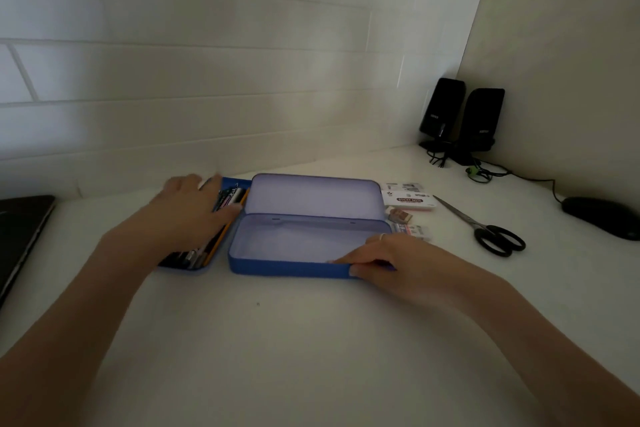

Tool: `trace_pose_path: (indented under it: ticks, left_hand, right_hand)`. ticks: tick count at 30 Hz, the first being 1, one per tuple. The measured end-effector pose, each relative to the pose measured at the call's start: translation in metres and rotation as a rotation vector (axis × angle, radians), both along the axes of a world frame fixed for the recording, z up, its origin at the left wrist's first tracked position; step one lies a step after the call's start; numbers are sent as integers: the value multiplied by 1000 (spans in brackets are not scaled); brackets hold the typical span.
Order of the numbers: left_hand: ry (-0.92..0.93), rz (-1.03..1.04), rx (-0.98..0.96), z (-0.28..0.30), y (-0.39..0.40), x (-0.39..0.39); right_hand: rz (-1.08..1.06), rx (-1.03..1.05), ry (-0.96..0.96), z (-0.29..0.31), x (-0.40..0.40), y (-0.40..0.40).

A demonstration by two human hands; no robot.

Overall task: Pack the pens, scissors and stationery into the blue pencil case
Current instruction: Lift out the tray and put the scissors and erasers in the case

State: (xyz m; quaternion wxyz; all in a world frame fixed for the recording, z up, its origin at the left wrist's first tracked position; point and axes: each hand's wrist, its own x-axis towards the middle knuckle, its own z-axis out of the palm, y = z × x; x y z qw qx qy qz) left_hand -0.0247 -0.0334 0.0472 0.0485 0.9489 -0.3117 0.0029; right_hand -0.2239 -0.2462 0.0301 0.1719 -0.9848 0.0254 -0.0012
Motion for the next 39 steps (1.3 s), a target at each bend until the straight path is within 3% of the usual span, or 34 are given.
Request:
trace_pose_path:
  ticks: [2, 6, 9, 11, 12, 15, 17, 25, 29, 32, 35, 39]
  left_hand:
    - [-4, -135, -113, -8, -10, -5]
    - [136, -246, -4, -27, -25, -20]
    - [182, -235, -28, -28, -28, -24]
    - [195, -221, -38, -26, -30, -27]
    - [193, -214, -44, -25, -30, -28]
    - [177, -190, -89, -27, -33, -29]
    - [152, -190, -117, -30, -36, -28]
    - [199, -182, -218, -36, -38, -27]
    - [220, -178, -355, -31, -39, -31]
    - [273, -169, -485, -27, -40, -33]
    - [310, -130, -583, -29, -38, -27]
    - [291, -108, -609, -32, -40, -18]
  right_hand:
    - [-25, 47, 68, 7, -4, -2]
    - [-53, 151, 109, 22, -15, -9]
    - [-231, 300, -174, 26, -15, -26]
    - [-410, 123, -437, 25, -14, -50]
    - [-515, 11, -474, 23, -16, -61]
    - [-878, -219, -170, 9, -24, -86]
    - [-984, -250, -8, -4, -27, -93]
    - [-1020, -298, -158, -26, -9, -94]
    - [-1011, -334, -202, -22, -7, -89]
    - [-909, -210, -433, -7, -10, -87]
    - [-522, -22, -570, 8, -5, -61]
    - [-62, 36, -372, 7, 7, 6]
